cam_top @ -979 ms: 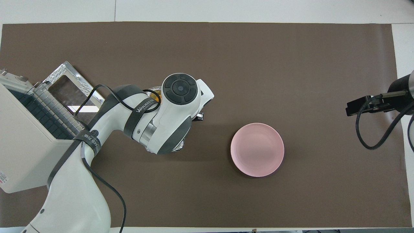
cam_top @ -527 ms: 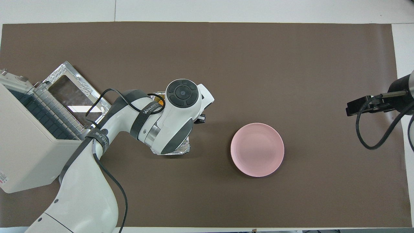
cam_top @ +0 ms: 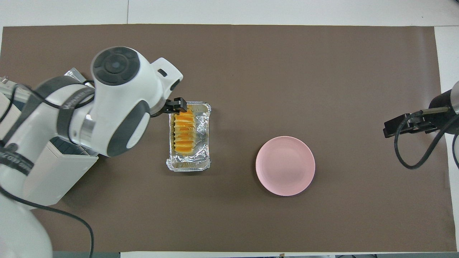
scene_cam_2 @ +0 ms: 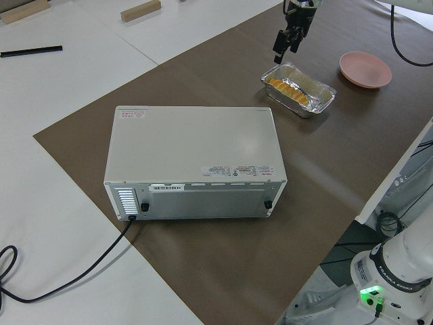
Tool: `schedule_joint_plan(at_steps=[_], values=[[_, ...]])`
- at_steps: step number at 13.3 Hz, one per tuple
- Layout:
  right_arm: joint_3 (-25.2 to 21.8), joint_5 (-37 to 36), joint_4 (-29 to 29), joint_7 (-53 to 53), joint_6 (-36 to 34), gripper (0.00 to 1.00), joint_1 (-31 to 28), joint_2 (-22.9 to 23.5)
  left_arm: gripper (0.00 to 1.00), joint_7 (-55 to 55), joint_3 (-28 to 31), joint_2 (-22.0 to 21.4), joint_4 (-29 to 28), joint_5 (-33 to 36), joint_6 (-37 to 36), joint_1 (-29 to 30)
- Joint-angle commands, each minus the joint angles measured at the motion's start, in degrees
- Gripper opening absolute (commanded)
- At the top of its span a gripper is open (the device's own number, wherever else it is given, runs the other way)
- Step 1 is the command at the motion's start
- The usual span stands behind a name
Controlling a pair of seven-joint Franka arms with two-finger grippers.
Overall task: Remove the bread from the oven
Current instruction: 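Pull the foil tray out with the left gripper and set it down, then return the left gripper to the oven while the right gripper advances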
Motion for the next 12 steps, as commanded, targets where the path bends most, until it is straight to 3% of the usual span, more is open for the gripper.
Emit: schedule_joint_plan(at_steps=[1,4,6,12], values=[[0.62,0.28,-1.03,0.08,0.32,1.0,-0.06,-1.61,1.0,7.07,-0.44,-6.51,-1.02,-0.94,-7.56,7.84],[1.06,0.37,-7.68,11.21,10.13,1.0,7.21,-3.62,1.0,10.26,-0.18,-11.26,-1.19,-0.94,-18.28,12.42],[1.06,0.37,-9.2,20.52,16.04,1.0,13.02,-1.89,1.0,14.72,-0.01,-13.47,-1.46,-0.94,-23.05,14.36],[0.97,0.03,-6.57,48.04,34.14,1.0,30.07,13.13,1.0,15.71,-0.09,-15.5,-2.34,-0.94,-20.71,15.95]])
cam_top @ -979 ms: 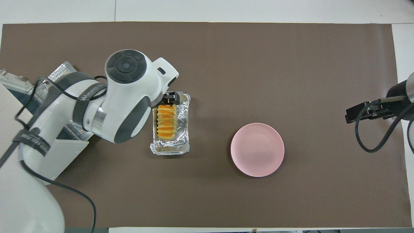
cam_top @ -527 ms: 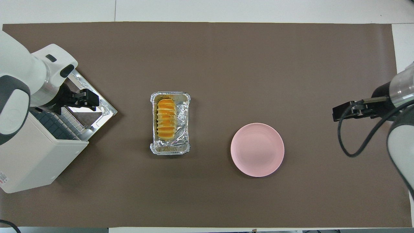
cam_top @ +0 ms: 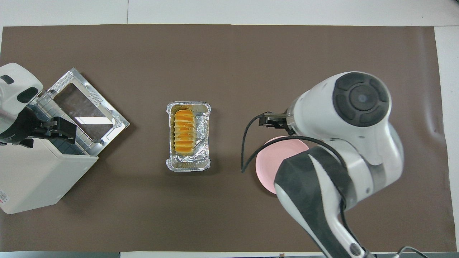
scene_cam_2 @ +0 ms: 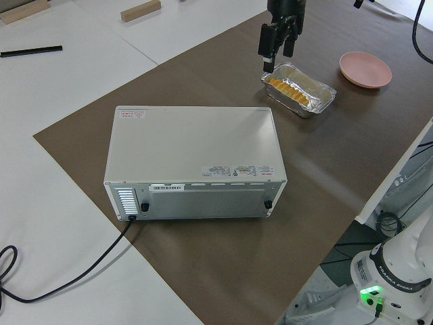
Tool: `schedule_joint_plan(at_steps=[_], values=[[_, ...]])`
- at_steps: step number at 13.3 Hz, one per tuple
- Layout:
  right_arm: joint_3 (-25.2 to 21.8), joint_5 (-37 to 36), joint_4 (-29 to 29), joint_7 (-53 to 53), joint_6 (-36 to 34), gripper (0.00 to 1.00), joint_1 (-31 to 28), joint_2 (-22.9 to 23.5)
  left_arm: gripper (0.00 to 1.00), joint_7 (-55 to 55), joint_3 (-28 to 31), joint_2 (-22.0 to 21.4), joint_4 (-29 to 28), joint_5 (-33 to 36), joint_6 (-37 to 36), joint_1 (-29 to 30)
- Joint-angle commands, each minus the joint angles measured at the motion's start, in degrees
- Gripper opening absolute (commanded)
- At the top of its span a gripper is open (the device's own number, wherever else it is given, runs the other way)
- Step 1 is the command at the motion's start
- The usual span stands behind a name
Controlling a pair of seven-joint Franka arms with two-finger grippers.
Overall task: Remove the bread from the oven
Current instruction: 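Grasp the edge of the foil tray with the right gripper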
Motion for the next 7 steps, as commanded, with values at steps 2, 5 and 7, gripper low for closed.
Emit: schedule_joint_plan(at_steps=[2,5,7], values=[[-0.49,-1.04,4.28,11.45,6.8,1.0,7.16,10.15,1.0,0.76,-0.51,1.19,-0.46,-0.84,2.03,0.34],[-0.92,-9.7,15.08,21.91,4.54,1.0,13.14,21.93,1.0,0.85,-0.42,2.34,-0.37,-2.85,2.55,0.96],[-0.66,-12.65,17.12,22.01,2.15,1.0,13.06,22.75,1.0,0.85,-0.42,4.26,1.11,-2.95,1.95,1.04]])
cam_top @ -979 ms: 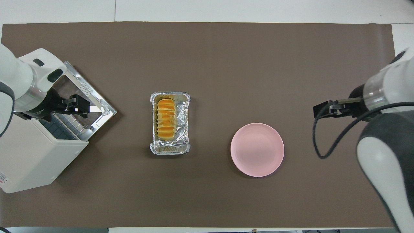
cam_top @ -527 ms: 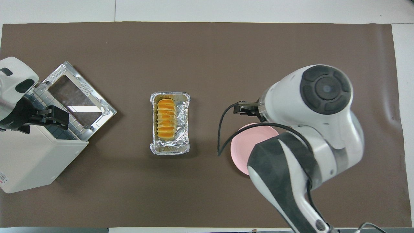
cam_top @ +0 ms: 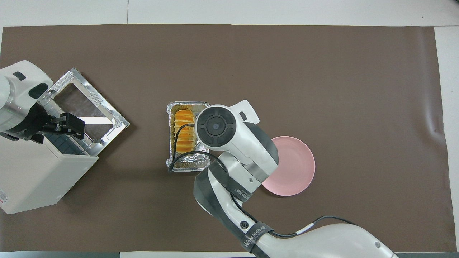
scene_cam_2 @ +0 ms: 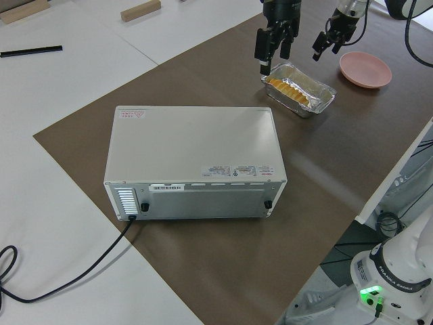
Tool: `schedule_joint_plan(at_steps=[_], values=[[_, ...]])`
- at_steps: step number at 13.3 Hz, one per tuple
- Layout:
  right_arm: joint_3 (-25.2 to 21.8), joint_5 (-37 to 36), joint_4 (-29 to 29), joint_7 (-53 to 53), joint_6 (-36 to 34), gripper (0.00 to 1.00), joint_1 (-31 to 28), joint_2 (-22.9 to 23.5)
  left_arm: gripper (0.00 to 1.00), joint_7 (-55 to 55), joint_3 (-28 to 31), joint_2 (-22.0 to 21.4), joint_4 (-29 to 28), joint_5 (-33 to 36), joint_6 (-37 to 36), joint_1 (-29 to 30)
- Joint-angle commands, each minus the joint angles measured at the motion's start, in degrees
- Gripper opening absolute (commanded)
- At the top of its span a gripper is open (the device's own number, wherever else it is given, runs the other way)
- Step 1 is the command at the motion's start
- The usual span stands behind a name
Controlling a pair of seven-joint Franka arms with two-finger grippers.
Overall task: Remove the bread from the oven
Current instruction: 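Grasp the edge of the foil tray with the right gripper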
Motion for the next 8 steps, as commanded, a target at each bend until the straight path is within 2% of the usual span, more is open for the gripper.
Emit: schedule_joint_plan(at_steps=[1,6,8], values=[[-0.3,-1.88,6.56,0.91,-3.23,1.0,0.25,3.95,1.0,0.82,-0.17,1.87,1.22,-1.42,-0.32,0.66],[-0.22,-0.12,6.22,0.73,1.42,1.0,0.08,5.44,1.0,1.0,0.1,1.52,1.31,-1.42,0.02,1.45],[-0.22,-0.12,5.86,-2.67,4.14,1.0,0.6,7.11,1.0,1.0,0.1,1.52,1.4,-1.42,0.37,0.93]])
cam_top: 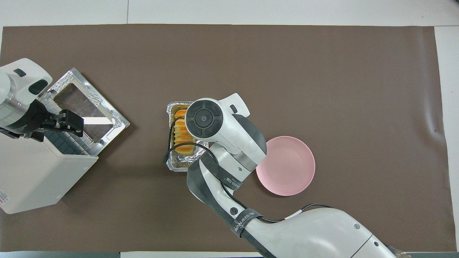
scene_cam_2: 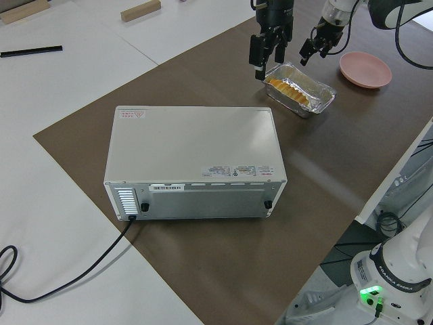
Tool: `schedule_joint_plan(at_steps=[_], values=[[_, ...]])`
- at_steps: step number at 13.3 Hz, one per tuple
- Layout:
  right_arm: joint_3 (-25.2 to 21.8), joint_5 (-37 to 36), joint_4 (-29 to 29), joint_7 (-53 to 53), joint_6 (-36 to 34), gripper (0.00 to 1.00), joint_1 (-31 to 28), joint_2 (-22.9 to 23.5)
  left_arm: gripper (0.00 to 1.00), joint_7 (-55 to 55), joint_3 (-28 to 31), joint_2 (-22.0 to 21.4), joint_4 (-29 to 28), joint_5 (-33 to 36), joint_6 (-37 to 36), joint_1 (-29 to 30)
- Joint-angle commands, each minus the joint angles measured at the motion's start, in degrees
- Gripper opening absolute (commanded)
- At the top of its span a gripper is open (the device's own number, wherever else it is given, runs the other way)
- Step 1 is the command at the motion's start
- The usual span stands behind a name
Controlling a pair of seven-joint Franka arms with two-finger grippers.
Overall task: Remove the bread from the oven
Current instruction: 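Grasp the edge of the foil tray with the right gripper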
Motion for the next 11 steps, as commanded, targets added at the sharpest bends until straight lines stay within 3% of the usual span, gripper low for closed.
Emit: schedule_joint_plan(at_steps=[1,4,8,9,10,11], values=[[0.27,0.68,0.29,-5.37,2.74,1.0,0.27,2.34,1.0,1.22,-0.19,0.2,1.21,-1.13,1.16,0.16],[0.27,1.29,-0.68,-12.59,3.1,1.0,0.44,2.43,1.0,1.31,-0.37,0.38,5.52,-1.3,-3.83,-0.02],[0.36,1.47,-2.27,-15.24,4.94,0.99,0.36,2.52,1.0,1.4,-0.37,-0.15,4.91,-1.3,-3.49,0.24],[0.45,1.55,-2.62,-15.41,4.94,0.87,0.27,2.52,1.0,1.4,-0.2,-0.15,4.91,-1.3,-3.32,0.16],[0.36,2.51,-2.97,-15.67,4.94,0.56,0.35,2.43,1.0,1.31,-0.2,-0.15,4.91,-1.3,-3.05,0.24],[0.36,3.57,-3.06,-15.68,4.77,0.01,0.36,2.43,1.0,1.31,-0.2,-0.15,4.91,-1.3,-2.88,0.25]])
